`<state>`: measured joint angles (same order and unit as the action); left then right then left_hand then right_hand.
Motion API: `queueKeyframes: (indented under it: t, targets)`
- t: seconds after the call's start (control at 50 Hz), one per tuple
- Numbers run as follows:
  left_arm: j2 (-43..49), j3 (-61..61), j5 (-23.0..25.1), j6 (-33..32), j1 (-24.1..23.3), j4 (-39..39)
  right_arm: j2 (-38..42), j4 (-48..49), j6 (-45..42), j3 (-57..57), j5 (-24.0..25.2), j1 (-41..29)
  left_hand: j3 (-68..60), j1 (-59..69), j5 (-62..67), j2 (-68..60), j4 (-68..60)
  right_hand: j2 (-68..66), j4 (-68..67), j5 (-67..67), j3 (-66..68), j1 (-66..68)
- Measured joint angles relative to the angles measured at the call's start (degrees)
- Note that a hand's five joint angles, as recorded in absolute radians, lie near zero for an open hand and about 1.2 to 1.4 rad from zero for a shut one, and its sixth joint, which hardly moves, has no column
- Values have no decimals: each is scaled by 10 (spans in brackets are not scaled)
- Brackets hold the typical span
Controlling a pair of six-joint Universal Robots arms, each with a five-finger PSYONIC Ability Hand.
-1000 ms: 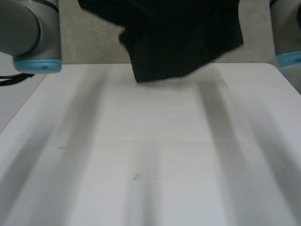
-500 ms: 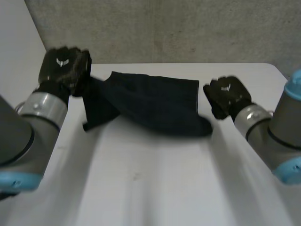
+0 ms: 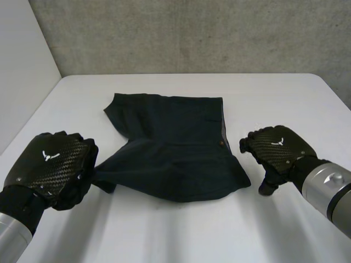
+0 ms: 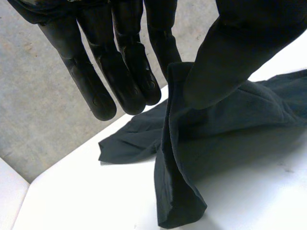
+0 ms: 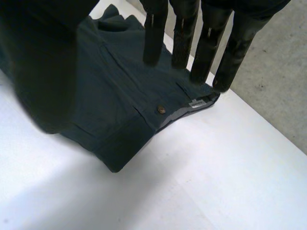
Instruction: Fold the shorts.
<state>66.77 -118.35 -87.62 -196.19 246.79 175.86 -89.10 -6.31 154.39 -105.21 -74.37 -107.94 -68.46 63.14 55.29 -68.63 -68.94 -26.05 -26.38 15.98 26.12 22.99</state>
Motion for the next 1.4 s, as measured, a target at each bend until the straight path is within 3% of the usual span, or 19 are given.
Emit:
queueKeyframes:
  t: [0.04, 0.12, 0.24, 0.4, 0.46, 0.52, 0.56, 0.64, 0.76, 0.9, 1.1, 1.3, 1.4]
  targets:
    - [0, 1, 1, 0, 1, 2, 1, 10, 8, -6, 1, 1, 0, 0, 0, 0, 0, 13, 17, -17, -17, -12]
    - [3, 27, 4, 2, 4, 28, 39, 122, 124, -54, 2, -15, 0, 0, 0, 0, 0, 25, 40, -37, -36, -26]
    - [8, 76, 1, 7, 1, 60, 118, 217, 214, -72, -7, -61, 0, 0, 0, 0, 0, 25, 40, -37, -36, -26]
    - [21, 114, 0, 34, -2, 80, 187, 260, 161, -62, -54, -83, 0, 0, 0, 0, 0, 4, 4, 0, -2, -4]
    - [29, 119, 1, 44, -2, 82, 200, 272, 134, -55, -71, -83, 0, 0, 0, 0, 0, -84, -76, 74, 79, 64]
    - [41, 119, 1, 52, -1, 84, 220, 290, 101, -41, -91, -82, 0, 0, 0, 0, 0, -286, -279, 275, 282, 240]
    - [47, 117, 1, 54, -1, 84, 228, 298, 91, -32, -97, -81, 0, 0, 0, 0, 0, -337, -333, 326, 335, 280]
    - [53, 114, 0, 55, -2, 84, 235, 302, 84, -20, -102, -80, 0, 0, 0, 0, 0, -333, -330, 328, 331, 277]
    - [55, 111, -2, 54, -2, 83, 230, 275, 95, -13, -102, -80, 0, 0, 0, 0, 0, -91, -90, 97, 92, 75]
    - [49, 120, -2, 51, -2, 83, 181, 210, 179, -30, -98, -77, 0, 0, 0, 0, 0, 47, 65, -62, -63, -50]
    - [51, 142, 0, 57, -7, 84, 166, 262, 363, -58, -101, -98, 0, 0, 0, 0, 0, 47, 71, -65, -69, -54]
    - [61, 152, -1, 72, -15, 89, 248, 352, 379, -24, -139, -148, 0, 0, 0, 0, 0, 46, 67, -58, -63, -50]
    - [66, 153, -2, 73, -14, 89, 274, 362, 373, 1, -160, -153, 0, 0, 0, 0, 0, -110, -104, 101, 108, 93]
